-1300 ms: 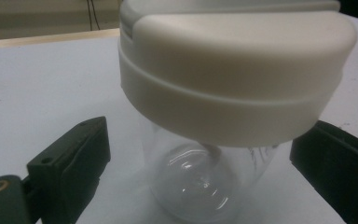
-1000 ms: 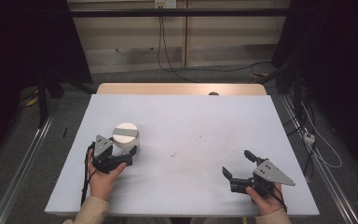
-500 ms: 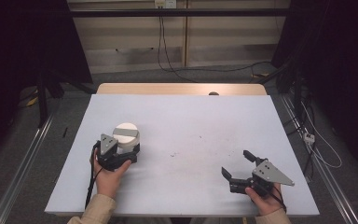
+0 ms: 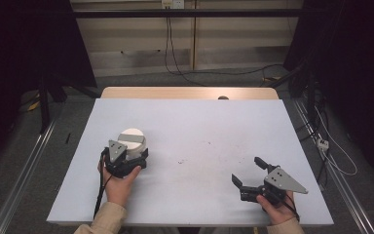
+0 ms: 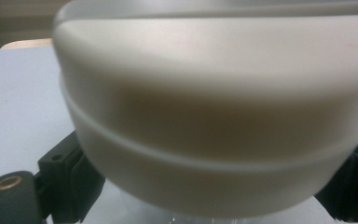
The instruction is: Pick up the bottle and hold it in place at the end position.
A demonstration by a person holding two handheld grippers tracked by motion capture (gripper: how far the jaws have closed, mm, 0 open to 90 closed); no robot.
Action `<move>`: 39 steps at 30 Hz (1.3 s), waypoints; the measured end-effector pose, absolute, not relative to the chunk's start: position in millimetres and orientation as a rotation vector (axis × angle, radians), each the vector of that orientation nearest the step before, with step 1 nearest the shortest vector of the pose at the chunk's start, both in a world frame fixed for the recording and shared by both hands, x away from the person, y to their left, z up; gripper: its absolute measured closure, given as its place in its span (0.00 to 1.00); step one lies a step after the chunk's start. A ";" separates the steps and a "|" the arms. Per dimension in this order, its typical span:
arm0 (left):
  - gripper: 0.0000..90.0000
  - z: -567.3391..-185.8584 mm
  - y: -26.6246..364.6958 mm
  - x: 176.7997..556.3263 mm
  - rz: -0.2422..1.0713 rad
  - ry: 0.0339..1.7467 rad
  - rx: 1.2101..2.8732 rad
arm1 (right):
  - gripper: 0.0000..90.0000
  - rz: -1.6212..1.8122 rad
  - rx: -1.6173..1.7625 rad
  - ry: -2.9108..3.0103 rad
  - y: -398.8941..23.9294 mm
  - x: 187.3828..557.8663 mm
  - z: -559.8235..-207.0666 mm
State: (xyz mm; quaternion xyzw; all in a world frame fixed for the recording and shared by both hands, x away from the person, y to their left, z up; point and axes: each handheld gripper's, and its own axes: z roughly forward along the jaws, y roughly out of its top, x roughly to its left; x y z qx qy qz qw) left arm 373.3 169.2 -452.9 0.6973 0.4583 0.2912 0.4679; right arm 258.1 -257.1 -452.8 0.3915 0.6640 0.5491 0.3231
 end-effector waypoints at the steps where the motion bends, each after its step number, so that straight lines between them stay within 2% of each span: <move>1: 0.11 -452.9 169.2 373.3 0.714 1.124 1.710 | 0.02 1.441 1.029 1.740 -257.3 258.3 -452.9; 5: 0.15 -452.3 167.7 372.9 0.758 1.129 1.692 | 0.02 1.445 1.039 1.736 -258.3 258.4 -453.1; 17: 0.20 -454.6 166.4 376.6 0.759 1.129 1.674 | 0.02 1.444 1.040 1.742 -258.5 259.6 -454.2; 39: 0.21 -451.6 170.2 377.4 0.717 1.043 1.655 | 0.02 1.448 1.029 1.747 -258.8 259.5 -453.7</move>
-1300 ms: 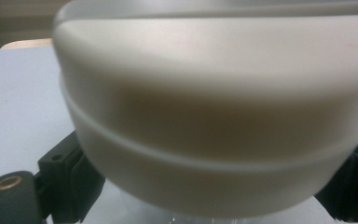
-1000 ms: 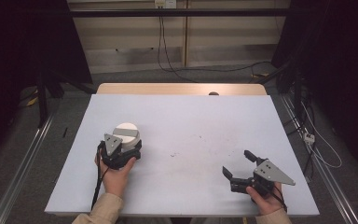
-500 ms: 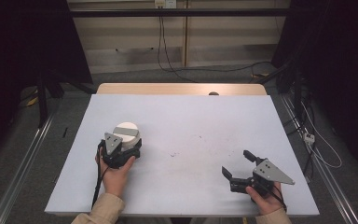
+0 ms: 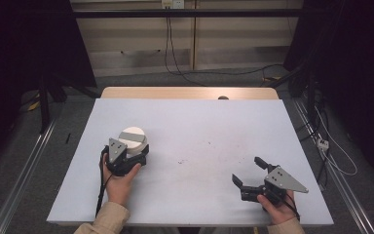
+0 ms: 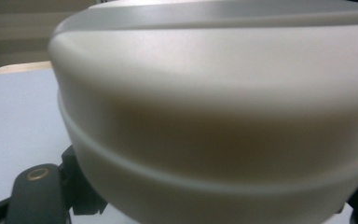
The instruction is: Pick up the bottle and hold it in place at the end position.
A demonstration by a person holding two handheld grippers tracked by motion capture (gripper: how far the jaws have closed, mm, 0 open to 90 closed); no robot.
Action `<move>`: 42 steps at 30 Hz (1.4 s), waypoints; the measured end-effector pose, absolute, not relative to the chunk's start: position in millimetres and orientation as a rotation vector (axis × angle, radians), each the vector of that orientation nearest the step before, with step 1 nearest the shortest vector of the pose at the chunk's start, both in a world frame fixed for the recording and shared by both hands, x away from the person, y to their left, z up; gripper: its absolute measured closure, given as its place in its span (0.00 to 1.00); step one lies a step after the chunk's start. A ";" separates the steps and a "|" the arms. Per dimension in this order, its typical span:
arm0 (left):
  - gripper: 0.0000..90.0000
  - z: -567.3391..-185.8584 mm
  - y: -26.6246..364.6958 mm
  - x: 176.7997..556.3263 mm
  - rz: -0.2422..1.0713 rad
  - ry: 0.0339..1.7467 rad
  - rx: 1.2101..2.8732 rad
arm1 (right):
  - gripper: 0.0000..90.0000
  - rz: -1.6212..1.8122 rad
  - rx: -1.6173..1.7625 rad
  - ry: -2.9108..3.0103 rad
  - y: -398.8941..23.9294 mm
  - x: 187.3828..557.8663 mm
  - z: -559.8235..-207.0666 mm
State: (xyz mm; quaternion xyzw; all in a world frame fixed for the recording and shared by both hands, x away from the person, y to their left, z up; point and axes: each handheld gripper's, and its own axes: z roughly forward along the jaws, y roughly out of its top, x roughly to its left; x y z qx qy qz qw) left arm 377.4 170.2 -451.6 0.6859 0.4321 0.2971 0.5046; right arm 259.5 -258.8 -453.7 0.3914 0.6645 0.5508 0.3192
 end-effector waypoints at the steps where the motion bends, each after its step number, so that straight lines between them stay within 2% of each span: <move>1: 0.21 -451.2 170.7 377.4 0.716 1.041 1.653 | 0.02 1.448 1.029 1.747 -258.8 259.5 -453.7; 15: 0.21 -446.0 164.9 381.5 0.663 0.977 1.686 | 0.02 1.447 1.025 1.753 -256.8 260.4 -453.5; 42: 0.21 -437.0 116.8 405.6 0.566 0.821 1.778 | 0.03 1.459 1.027 1.750 -255.3 262.5 -452.9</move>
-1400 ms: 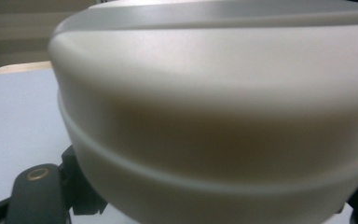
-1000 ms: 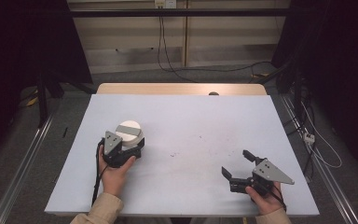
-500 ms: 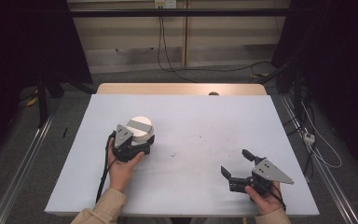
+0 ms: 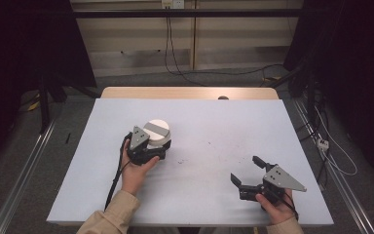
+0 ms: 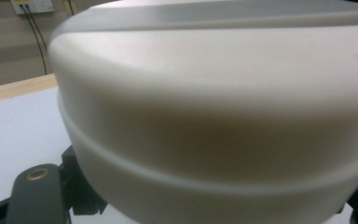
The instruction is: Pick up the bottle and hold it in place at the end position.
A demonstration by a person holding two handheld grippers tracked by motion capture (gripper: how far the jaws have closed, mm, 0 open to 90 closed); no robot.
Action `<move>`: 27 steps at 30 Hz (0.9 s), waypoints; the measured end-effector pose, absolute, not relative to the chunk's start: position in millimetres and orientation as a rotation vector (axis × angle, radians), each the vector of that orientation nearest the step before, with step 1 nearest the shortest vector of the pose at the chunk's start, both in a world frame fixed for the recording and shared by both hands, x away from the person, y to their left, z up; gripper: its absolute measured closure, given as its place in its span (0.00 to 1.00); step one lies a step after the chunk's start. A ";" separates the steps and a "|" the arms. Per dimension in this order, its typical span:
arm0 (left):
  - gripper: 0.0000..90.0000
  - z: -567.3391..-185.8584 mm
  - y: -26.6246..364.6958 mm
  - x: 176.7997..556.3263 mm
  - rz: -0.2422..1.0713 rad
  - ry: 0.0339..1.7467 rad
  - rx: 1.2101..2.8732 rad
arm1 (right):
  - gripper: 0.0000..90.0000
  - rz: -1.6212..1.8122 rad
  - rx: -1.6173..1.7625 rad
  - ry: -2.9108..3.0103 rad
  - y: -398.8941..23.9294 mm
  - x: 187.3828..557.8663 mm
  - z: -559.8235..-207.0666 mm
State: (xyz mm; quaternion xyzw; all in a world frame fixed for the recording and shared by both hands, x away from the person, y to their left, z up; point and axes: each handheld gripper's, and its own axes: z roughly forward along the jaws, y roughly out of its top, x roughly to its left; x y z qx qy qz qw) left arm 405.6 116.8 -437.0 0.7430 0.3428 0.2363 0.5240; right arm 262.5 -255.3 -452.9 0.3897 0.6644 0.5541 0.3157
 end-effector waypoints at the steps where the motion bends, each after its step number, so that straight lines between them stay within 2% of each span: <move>1: 0.21 -436.5 115.1 406.9 0.574 0.810 1.789 | 0.03 1.459 1.026 1.751 -255.4 262.8 -453.0; 27: 0.21 -432.4 81.8 423.9 0.534 0.772 1.798 | 0.03 1.465 1.025 1.756 -256.0 262.8 -452.4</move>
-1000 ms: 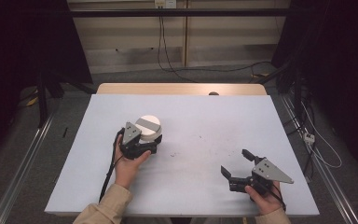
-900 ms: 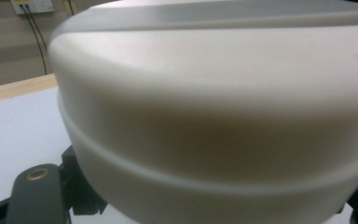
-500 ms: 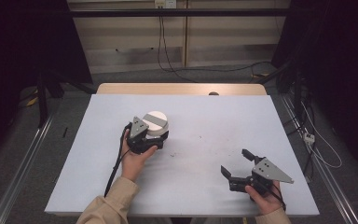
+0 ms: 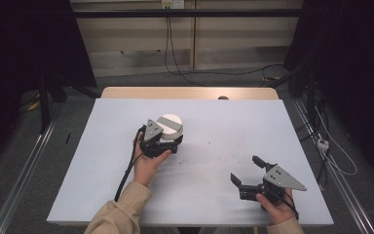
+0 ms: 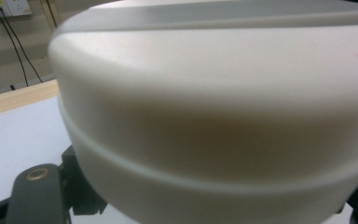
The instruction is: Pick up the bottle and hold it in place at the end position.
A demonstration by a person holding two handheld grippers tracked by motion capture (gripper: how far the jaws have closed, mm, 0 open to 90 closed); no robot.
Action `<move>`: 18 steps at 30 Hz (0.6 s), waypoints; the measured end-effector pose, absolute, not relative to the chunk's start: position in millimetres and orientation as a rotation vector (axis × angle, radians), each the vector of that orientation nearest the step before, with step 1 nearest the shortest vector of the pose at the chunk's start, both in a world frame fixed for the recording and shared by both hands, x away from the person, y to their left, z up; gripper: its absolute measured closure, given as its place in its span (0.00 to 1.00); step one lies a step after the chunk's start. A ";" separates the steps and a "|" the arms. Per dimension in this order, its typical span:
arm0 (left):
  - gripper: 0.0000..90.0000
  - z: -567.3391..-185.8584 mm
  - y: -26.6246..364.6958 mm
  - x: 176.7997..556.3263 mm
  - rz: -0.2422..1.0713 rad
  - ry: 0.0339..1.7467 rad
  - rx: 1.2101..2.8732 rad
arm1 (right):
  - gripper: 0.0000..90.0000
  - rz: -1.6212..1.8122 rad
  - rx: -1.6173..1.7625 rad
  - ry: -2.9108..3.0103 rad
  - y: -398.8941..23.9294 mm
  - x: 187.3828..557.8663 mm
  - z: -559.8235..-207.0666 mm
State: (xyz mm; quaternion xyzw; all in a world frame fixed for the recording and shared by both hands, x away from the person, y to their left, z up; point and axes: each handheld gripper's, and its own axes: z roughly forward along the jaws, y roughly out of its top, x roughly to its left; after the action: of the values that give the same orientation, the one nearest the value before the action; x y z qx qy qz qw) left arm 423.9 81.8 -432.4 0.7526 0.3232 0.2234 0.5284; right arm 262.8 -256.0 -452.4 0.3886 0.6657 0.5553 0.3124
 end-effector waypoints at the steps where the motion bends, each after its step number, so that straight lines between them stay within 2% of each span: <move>1: 0.21 -432.5 80.9 424.3 0.530 0.773 1.795 | 0.03 1.469 1.023 1.756 -256.4 262.9 -452.4; 18: 0.21 -440.1 71.6 428.7 0.529 0.783 1.816 | 0.03 1.470 1.025 1.757 -256.5 263.3 -452.6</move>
State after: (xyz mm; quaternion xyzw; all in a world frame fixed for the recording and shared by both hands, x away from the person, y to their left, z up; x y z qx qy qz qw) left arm 428.7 71.6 -440.1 0.7575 0.3265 0.2209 0.5203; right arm 263.3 -256.5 -452.6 0.3881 0.6655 0.5567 0.3107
